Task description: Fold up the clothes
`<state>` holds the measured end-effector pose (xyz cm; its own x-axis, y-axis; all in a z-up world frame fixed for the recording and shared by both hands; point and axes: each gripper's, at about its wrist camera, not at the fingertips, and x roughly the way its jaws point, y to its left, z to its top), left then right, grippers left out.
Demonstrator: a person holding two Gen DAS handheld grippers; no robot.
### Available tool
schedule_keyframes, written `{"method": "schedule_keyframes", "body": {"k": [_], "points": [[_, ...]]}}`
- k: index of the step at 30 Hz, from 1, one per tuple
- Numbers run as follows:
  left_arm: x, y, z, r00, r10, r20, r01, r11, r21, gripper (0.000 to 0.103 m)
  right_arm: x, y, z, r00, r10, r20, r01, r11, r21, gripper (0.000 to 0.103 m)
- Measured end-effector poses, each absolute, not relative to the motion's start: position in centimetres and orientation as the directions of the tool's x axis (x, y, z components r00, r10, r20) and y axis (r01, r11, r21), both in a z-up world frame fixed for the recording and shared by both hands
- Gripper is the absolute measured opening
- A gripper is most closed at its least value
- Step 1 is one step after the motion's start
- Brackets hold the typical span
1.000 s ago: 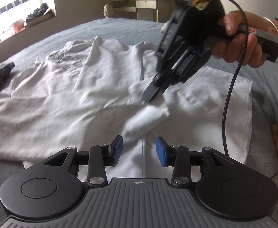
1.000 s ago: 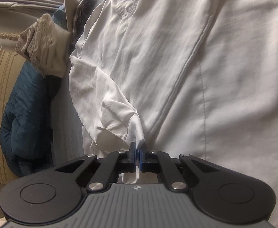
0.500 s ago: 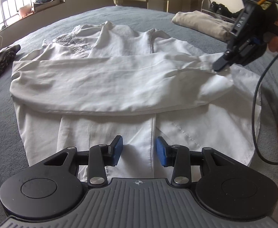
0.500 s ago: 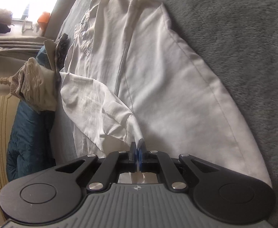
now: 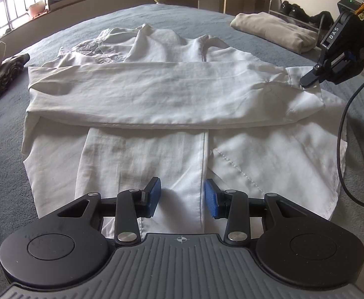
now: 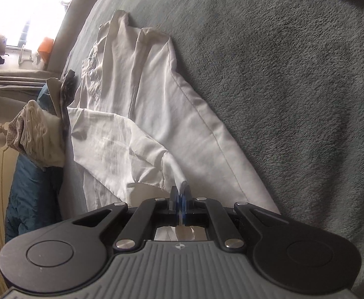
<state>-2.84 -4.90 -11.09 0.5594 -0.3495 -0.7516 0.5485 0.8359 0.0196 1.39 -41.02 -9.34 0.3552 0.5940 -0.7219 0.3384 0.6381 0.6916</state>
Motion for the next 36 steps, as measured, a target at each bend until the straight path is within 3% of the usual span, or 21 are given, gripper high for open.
{"method": "schedule_keyframes", "body": {"k": [15, 20, 24, 28, 32, 36], "points": [[-2.7, -4.5, -11.0, 0.559, -0.345, -0.754, 0.532, 0.847, 0.007, 0.041, 1.2, -41.2, -10.9, 0.334, 0.521, -0.785, 0.365, 0.697, 0.617, 0.004], [-2.0, -3.0, -9.5, 0.555, -0.347, -0.756, 0.489, 0.871, -0.041, 0.041, 1.4, -39.3, -9.0, 0.313, 0.426, -0.849, 0.240, 0.829, 0.505, 0.007], [-0.8, 0.0, -7.2, 0.589, -0.333, -0.736, 0.419, 0.905, -0.074, 0.041, 1.6, -37.8, -6.8, 0.303, 0.317, -0.899, 0.158, 0.913, 0.376, 0.020], [1.1, 3.4, -5.4, 0.629, -0.244, -0.739, 0.324, 0.945, -0.036, 0.041, 1.5, -36.7, -3.4, 0.352, 0.165, -0.921, 0.033, 0.981, 0.189, 0.028], [2.9, 6.6, -3.8, 0.640, -0.256, -0.725, 0.255, 0.960, -0.115, 0.041, 3.3, -33.8, -0.3, 0.382, 0.133, -0.915, -0.105, 0.989, 0.100, 0.030], [4.8, 7.5, -4.3, 0.651, -0.259, -0.714, 0.234, 0.963, -0.136, 0.044, 7.1, -29.4, 2.2, 0.399, 0.193, -0.896, -0.236, 0.966, 0.103, 0.030]]}}
